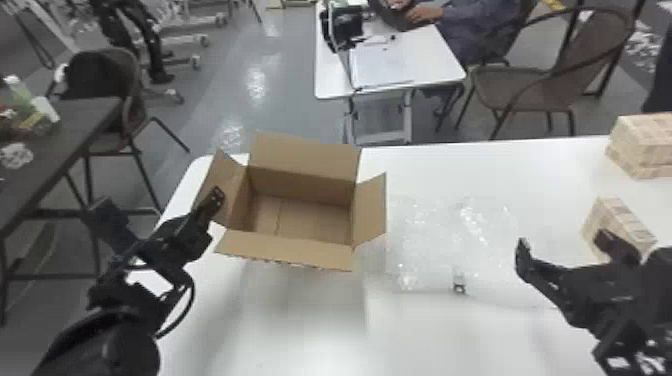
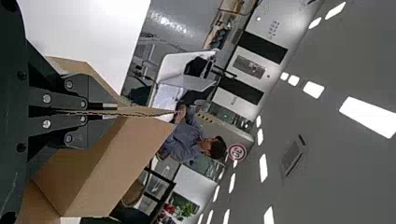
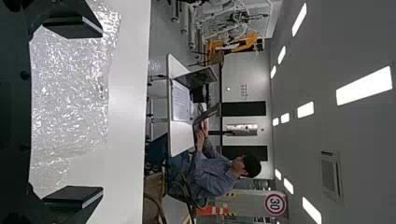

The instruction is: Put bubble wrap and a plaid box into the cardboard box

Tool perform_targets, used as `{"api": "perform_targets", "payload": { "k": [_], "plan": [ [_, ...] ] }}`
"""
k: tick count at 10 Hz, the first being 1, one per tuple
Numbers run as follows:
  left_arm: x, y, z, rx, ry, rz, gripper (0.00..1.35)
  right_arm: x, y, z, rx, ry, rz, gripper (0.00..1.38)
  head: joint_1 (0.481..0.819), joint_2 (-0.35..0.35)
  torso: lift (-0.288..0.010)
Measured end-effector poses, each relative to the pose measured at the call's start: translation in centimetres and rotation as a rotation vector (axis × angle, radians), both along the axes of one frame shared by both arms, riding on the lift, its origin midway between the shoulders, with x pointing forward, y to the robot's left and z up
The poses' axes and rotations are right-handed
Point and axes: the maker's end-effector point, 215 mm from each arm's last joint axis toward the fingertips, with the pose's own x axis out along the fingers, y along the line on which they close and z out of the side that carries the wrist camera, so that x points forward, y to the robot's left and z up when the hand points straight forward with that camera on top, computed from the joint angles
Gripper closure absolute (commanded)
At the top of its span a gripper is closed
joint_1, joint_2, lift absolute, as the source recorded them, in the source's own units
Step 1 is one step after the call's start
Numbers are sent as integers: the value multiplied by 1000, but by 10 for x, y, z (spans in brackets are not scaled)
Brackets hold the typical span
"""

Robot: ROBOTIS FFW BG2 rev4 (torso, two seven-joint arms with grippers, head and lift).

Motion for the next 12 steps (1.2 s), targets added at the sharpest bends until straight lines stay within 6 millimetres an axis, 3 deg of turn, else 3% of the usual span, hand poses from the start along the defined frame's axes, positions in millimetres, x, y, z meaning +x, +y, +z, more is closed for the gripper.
{"api": "perform_targets", "payload": {
  "k": [3,6,9,10,12],
  "plan": [
    [-5,0,41,120,-34,22,1210,0,-12,-3,1,13,-66,108,695,179,-108],
    [-10,-7,43,178,-12,12,1210,8,-14,0,0,80,-99,105,695,162,-108],
    [-5,-16,43,208,-6,0,1210,49,-22,28,-39,331,-73,107,692,141,-108],
    [-1,-21,46,220,-7,-7,1210,59,-18,36,-38,385,-44,105,675,134,-108],
    [3,-27,48,236,-8,-13,1210,66,1,28,-10,502,21,104,669,146,-108]
  ]
}}
